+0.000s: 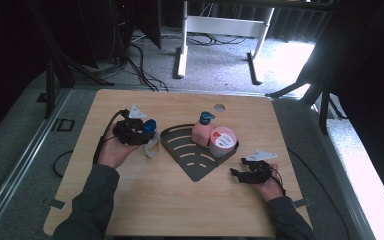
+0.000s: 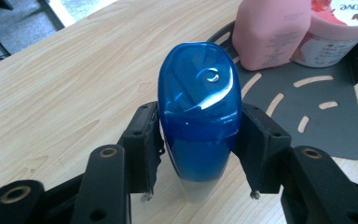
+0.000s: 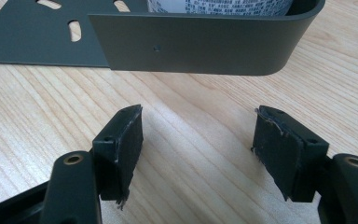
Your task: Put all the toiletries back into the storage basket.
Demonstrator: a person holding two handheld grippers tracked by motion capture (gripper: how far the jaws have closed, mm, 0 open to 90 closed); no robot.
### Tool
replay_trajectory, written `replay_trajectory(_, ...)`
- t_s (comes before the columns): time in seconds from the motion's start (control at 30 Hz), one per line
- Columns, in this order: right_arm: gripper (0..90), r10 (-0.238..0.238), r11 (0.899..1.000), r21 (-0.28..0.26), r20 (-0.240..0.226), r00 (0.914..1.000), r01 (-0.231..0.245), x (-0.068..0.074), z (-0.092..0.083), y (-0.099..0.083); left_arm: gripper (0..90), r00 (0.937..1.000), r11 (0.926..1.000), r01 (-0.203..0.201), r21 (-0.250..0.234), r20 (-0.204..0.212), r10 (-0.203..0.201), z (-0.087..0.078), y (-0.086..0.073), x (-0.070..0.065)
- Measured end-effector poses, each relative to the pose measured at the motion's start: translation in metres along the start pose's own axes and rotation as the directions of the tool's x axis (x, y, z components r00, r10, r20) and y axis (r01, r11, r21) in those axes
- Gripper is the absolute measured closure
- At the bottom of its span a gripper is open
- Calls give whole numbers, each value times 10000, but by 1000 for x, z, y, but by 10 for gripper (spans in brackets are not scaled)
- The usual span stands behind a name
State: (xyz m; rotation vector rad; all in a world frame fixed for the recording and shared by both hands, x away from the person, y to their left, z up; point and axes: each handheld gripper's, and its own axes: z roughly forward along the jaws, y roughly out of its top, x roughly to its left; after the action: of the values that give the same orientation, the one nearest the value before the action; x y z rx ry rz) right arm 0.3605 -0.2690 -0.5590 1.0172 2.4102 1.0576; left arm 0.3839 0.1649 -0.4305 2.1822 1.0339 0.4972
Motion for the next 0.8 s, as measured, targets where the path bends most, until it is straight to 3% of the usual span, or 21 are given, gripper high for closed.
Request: replay_trajectory(0.8, 327, -23, 10000, -14, -11, 10000, 23, 0, 0, 0, 480, 9999, 9972, -127, 736, 26, 126, 10, 9, 2)
